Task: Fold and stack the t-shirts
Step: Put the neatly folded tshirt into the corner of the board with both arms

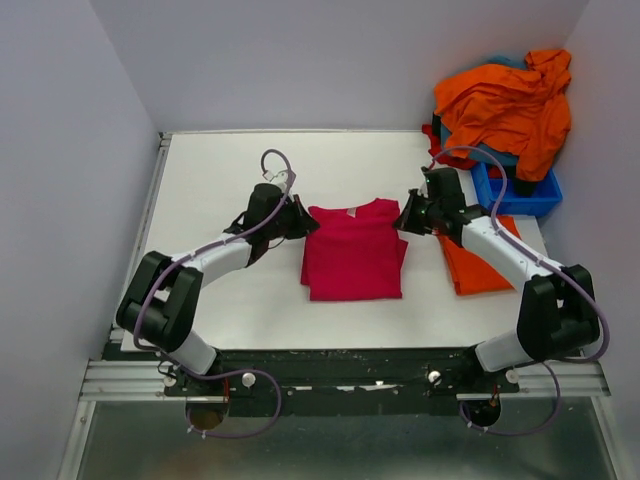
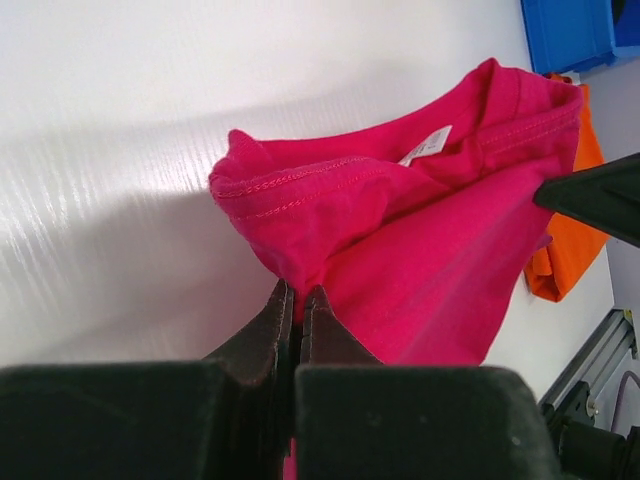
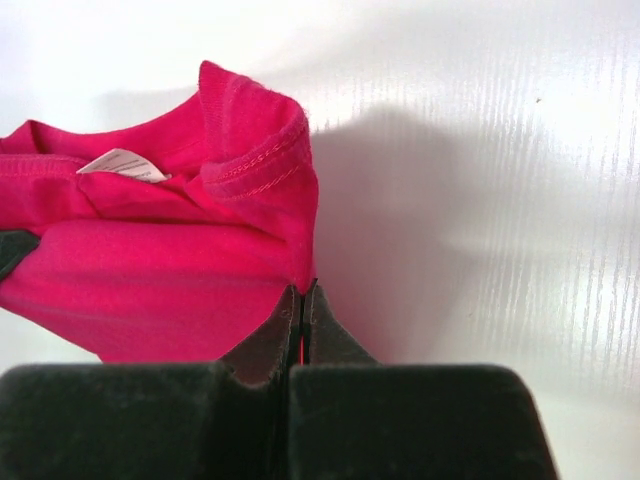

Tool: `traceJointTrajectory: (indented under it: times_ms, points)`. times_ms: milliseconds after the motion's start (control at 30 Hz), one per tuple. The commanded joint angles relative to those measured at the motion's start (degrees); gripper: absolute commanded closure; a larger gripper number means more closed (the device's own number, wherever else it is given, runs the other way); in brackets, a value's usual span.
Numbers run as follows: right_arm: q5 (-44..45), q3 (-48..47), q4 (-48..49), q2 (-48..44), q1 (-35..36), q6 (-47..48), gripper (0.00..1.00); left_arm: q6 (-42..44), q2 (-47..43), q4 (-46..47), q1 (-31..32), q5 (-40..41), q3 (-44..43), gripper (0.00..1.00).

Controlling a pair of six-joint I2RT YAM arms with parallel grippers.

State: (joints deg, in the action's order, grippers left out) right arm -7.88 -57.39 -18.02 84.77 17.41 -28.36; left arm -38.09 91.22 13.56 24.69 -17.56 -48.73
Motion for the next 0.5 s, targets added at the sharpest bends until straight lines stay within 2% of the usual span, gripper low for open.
traceJointTrajectory:
  times_ms: [0, 167, 467]
  points:
    - [-0.8, 1.2, -1.8, -2.9, -0.4, 1.6, 0.99, -0.6, -5.2, 1.2, 1.3, 5.0, 3.2, 1.00]
    - [4.0, 1.0, -5.7, -6.6, -0.4, 1.6, 0.99, -2.2, -8.8, 0.1, 4.3, 7.3, 2.7, 1.00]
    - [16.8, -3.7, -18.6, -18.8, -2.4, 2.2, 0.99, -6.0, -12.3, -2.7, 19.4, 21.9, -3.8, 1.00]
